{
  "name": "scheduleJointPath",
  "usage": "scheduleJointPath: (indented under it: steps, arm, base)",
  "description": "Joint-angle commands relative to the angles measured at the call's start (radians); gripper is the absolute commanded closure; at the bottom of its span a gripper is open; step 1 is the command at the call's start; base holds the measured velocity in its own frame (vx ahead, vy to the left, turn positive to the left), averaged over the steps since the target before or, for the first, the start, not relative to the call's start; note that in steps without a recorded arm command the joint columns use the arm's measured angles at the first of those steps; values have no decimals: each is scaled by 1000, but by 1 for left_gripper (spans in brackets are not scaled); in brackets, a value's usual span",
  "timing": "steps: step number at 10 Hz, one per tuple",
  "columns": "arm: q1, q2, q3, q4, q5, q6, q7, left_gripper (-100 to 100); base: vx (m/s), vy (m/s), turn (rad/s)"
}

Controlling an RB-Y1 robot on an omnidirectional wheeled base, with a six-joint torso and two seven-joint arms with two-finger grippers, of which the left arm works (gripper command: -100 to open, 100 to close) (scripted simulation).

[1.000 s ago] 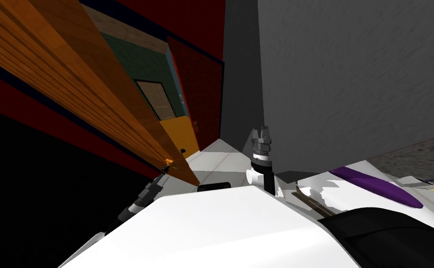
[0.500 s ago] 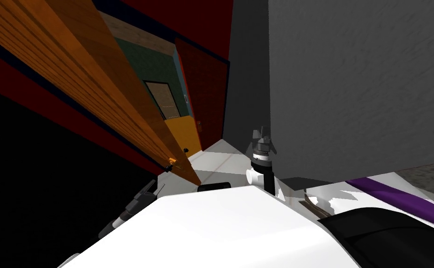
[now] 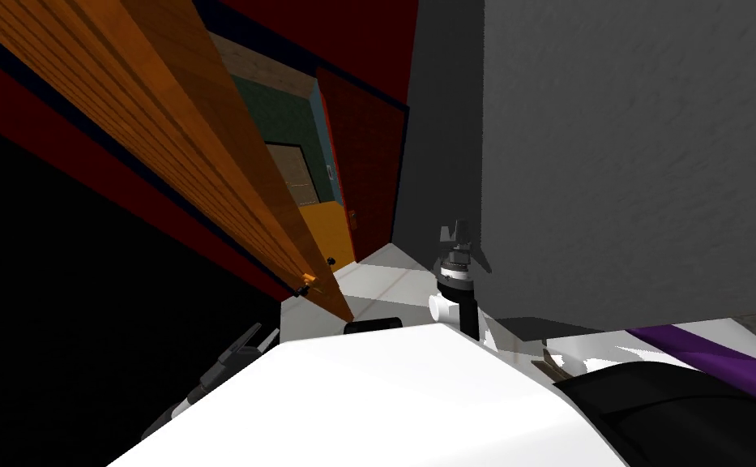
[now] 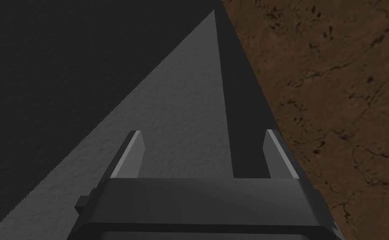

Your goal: Pull the door open

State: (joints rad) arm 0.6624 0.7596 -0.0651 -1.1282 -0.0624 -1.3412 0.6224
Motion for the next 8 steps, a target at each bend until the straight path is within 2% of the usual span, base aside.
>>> scheduleJointPath:
  steps: [1,3,5,6,7,8]
  arm:
    - [-20,-2,6,9,11,19,8,-100]
    - [-38,-2,15,21,22,39,17,-100]
    - [-60,-2,26,37,37,65,29,-100]
    - [-52,-2,22,27,32,61,24,-100]
    - [-52,-2,22,27,32,61,24,100]
    - [-52,-2,22,27,32,61,24,100]
  base:
    - [11,-99,-231]
    - [65,-179,-122]
    - [156,-110,-181]
    - [87,-38,-30]
    - [-13,1,30]
    - [-33,6,-9]
